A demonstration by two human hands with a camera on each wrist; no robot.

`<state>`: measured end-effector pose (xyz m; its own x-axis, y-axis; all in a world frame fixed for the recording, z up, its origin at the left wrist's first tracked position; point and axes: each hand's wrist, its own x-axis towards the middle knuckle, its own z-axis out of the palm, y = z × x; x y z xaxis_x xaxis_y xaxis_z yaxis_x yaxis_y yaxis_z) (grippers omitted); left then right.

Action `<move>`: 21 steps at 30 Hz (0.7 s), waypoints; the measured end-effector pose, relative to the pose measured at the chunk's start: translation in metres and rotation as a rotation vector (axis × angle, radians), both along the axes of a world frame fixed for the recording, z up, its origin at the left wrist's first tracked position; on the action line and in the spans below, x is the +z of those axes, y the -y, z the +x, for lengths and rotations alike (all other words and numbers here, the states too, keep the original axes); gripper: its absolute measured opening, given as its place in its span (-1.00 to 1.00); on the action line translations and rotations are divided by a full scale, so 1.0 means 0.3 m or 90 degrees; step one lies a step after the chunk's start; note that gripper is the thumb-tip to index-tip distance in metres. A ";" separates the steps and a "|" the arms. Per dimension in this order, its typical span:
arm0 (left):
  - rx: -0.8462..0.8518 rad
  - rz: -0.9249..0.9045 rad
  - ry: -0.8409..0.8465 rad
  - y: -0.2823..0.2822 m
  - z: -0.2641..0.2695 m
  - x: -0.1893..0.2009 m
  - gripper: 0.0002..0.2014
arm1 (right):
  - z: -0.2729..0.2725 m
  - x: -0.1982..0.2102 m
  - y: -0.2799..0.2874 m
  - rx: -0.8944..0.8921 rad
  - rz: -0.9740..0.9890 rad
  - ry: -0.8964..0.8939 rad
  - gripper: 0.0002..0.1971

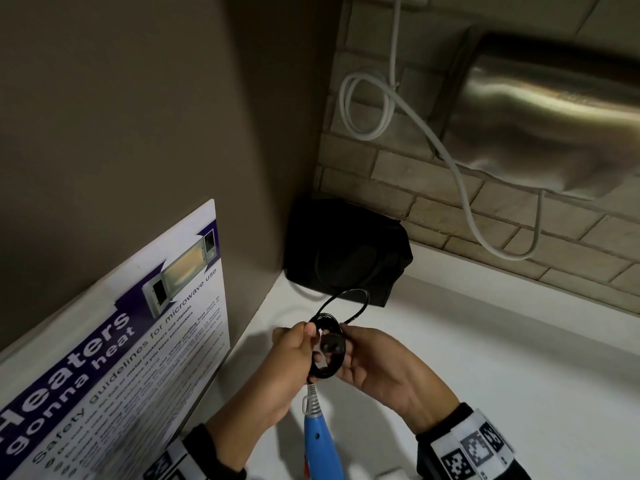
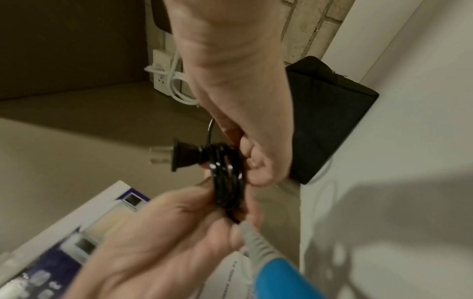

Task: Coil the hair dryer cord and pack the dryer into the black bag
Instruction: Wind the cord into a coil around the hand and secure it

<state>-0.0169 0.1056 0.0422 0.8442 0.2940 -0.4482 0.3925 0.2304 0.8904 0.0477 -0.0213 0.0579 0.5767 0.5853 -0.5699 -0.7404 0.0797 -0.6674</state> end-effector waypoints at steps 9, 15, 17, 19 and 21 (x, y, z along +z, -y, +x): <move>0.018 -0.035 0.033 0.016 0.014 0.004 -0.70 | -0.051 0.028 0.013 0.175 -0.177 0.425 -0.72; 0.077 -0.094 0.061 -0.015 0.007 -0.002 -0.71 | -0.063 0.057 0.072 0.168 -0.239 0.491 -0.61; 0.087 -0.091 0.064 -0.031 0.007 -0.008 -0.70 | -0.044 0.064 0.111 0.105 -0.237 0.418 -0.67; 0.106 -0.120 0.078 -0.050 0.011 -0.014 -0.69 | -0.017 0.056 0.159 0.063 -0.284 0.410 -0.66; 0.100 -0.127 0.103 -0.061 0.015 -0.012 -0.70 | 0.017 0.023 0.203 0.079 -0.381 0.449 -0.63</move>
<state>-0.0123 0.1238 0.0385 0.8606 0.3468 -0.3731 0.1939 0.4542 0.8695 0.0528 -0.0822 0.0648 0.8573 0.3878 -0.3385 -0.1283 -0.4758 -0.8702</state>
